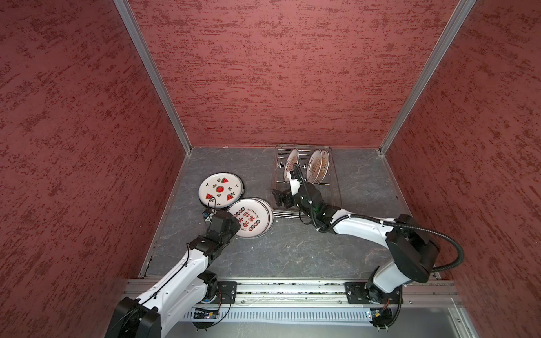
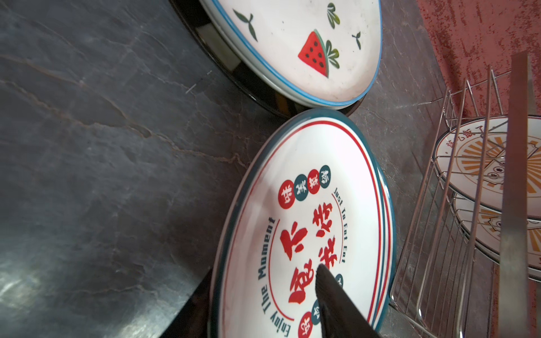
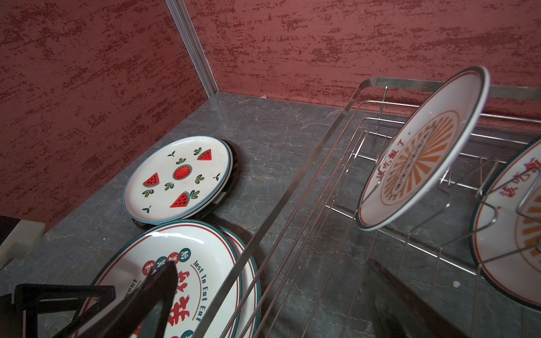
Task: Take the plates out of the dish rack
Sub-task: 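Open the left gripper and raise it while right moves to the rack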
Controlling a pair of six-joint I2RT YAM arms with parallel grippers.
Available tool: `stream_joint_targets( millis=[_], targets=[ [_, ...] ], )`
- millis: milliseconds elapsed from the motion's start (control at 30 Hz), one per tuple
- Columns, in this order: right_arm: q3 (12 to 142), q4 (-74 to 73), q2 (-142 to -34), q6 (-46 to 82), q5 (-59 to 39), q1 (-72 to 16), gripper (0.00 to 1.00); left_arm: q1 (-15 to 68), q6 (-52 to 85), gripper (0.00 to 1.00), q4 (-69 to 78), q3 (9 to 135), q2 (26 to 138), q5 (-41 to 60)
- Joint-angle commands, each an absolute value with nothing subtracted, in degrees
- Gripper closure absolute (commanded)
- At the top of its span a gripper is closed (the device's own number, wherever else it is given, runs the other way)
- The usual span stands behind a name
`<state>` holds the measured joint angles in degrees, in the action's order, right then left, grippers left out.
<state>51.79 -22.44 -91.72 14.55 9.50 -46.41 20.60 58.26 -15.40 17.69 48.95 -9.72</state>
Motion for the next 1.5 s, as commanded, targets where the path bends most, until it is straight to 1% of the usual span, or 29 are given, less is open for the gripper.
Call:
stream_joint_targets(
  millis=[0,67,167,333,433,600,633,700,733,833,967,1100,1167,1233,1267,1333,1400,1467],
  targets=[
    [51.71,-23.36,-90.88,14.06,10.9,-46.67,0.01,21.96,59.29,0.44,-12.86,18.54,50.05,-11.88],
    [51.64,-23.38,-90.84,14.06,10.9,-46.67,0.01,23.05,59.57,0.39,-12.23,18.92,51.22,-12.2],
    [51.59,-23.2,-90.66,14.15,10.72,-46.67,0.01,24.8,59.85,0.39,-12.94,19.86,52.55,-15.22],
    [51.42,-23.2,-90.56,14.13,10.9,-46.67,0.01,24.96,60.18,0.38,-13.31,19.99,53.04,-15.99],
    [51.44,-23.12,-90.64,14.15,10.9,-46.67,0.01,24.96,60.03,0.27,-13.47,20.0,52.41,-16.91],
    [51.86,-22.86,-90.62,14.31,11.65,-46.67,0.01,24.88,59.22,0.24,-14.2,20.07,51.03,-17.75],
    [51.86,-22.47,-90.42,14.5,12.01,-46.67,0.01,24.93,58.8,0.2,-14.78,20.3,50.22,-18.44],
    [51.8,-21.62,-89.72,14.84,12.29,-46.66,0.01,24.87,57.27,0.06,-14.94,20.44,48.21,-19.6],
    [51.53,-21.3,-89.14,15.16,12.63,-46.67,0.01,24.87,56.24,0.0,-14.73,20.51,46.96,-20.14],
    [50.18,-20.59,-86.89,15.86,13.76,-46.6,0.01,24.87,53.23,0.0,-14.6,20.83,42.92,-21.47],
    [49.47,-18.39,-84.26,16.15,14.78,-46.58,0.01,24.96,48.83,0.0,-14.84,22.6,39.54,-20.65],
    [51.24,-13.61,-84.01,17.25,11.25,-46.41,0.01,25.29,44.85,0.0,-13.29,25.06,38.76,-16.7],
    [53.48,-9.33,-84.58,18.35,10.56,-46.41,0.01,25.62,42.89,0.01,-10.56,25.51,38.84,-12.92],
    [54.8,-6.25,-84.44,17.89,13.48,-46.32,0.01,25.87,42.35,0.0,-7.09,25.62,39.26,-8.37],
    [54.21,-6.57,-84.25,18.46,17.36,-46.03,0.01,26.77,42.06,0.0,-5.4,25.73,39.79,-7.16],
    [52.62,-9.16,-83.95,19.14,26.04,-45.34,0.01,29.98,41.56,0.01,-3.53,26.7,41.56,-9.02],
    [52.58,-10.94,-84.82,17.78,31.39,-44.37,0.01,32.88,40.24,0.01,-2.56,28.53,43.86,-10.62],
    [55.03,-8.97,-85.98,18.76,34.44,-43.72,0.01,34.36,39.2,0.01,-0.77,30.14,45.67,-10.29]
  ],
)
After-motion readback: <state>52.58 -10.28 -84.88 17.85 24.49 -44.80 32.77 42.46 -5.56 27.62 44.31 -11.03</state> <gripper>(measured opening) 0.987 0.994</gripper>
